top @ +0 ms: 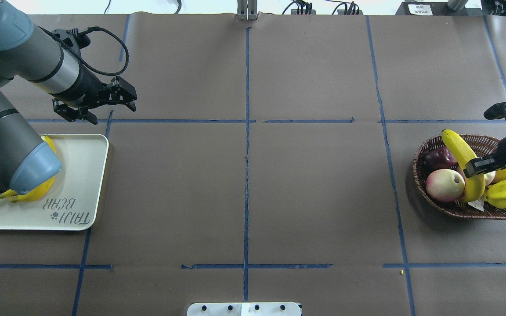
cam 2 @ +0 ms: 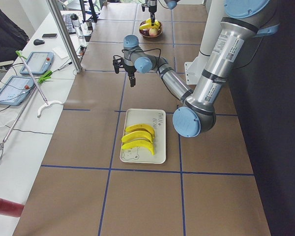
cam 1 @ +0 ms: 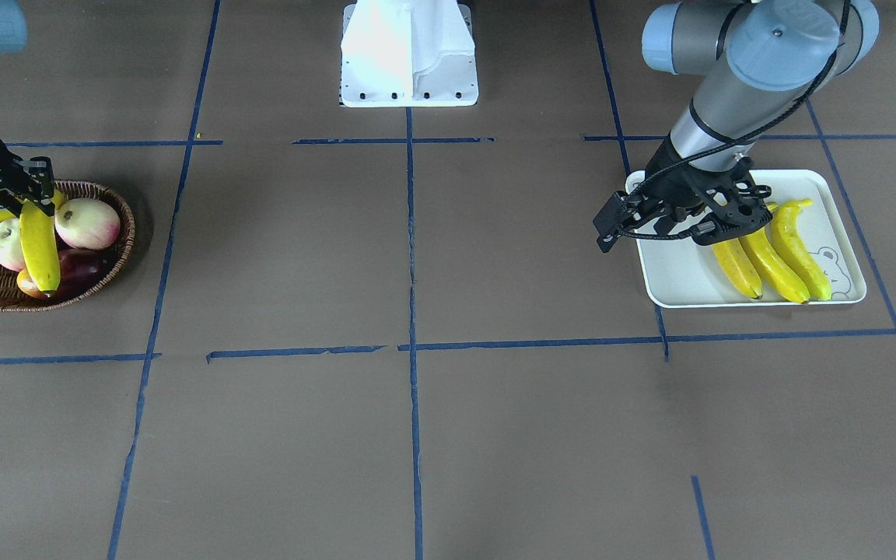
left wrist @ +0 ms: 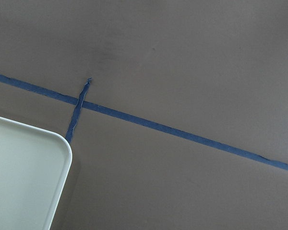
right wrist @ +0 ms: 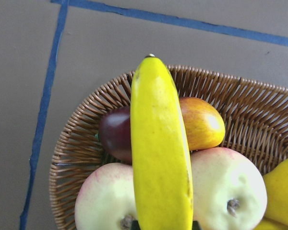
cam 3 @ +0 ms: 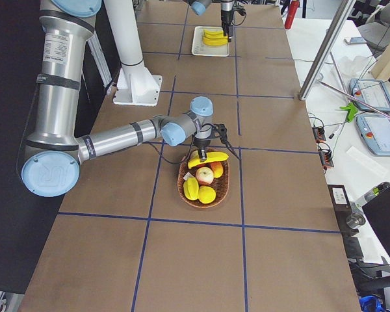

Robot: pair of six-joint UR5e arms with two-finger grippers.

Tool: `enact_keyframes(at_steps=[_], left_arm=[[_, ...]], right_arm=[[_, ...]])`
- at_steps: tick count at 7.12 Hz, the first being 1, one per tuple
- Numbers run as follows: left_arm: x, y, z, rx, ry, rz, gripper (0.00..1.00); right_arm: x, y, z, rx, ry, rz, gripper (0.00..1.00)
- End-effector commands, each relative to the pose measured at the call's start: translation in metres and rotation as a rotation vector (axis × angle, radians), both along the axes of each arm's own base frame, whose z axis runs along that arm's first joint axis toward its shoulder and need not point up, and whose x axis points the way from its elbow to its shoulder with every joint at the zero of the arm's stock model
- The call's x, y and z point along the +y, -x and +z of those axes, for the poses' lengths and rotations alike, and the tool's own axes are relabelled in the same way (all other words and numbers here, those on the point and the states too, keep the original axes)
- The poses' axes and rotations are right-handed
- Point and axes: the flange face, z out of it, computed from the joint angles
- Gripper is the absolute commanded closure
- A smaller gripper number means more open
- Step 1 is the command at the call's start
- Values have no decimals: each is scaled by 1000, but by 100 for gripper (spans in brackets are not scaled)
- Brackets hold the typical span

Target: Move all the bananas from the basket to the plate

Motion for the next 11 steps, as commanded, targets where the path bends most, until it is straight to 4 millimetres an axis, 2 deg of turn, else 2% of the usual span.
enact_keyframes(at_steps=[1,2,3,4,5,6,7,8,9,10,11], left_arm=[[0,-1,-2,2,-3,1,0],[-1,-2,-7,7,-9,2,0],[6,-16,-11,11,-15,26,0],[3,-24,-27,30,-30,29,0],[1,-29,-40,79,-25,-4,0],[0,-33,-50,188,-67,-38,1],[2,-30,-63,289,-91,-69,1],[-5,-38,-81,386,-66,-111,1],[-12,-44,-88,461,-36,-140,1],[-11,-44,-93,501,-11,-156,1],[-12,-46,-107,522,4,-163,1]], right_arm=[[6,-42,-39,-49,-51,70,98],[2,-56,-62,-160,-15,67,99],[-21,-44,-96,-228,-1,102,99],[-61,-21,-132,-288,71,193,98],[-72,13,-182,-355,107,206,98],[-68,48,-236,-424,158,217,98],[-60,76,-285,-488,205,227,98],[-37,122,-317,-512,207,261,98],[2,171,-332,-516,157,292,98],[29,210,-351,-537,135,312,98],[46,226,-352,-535,123,308,98]])
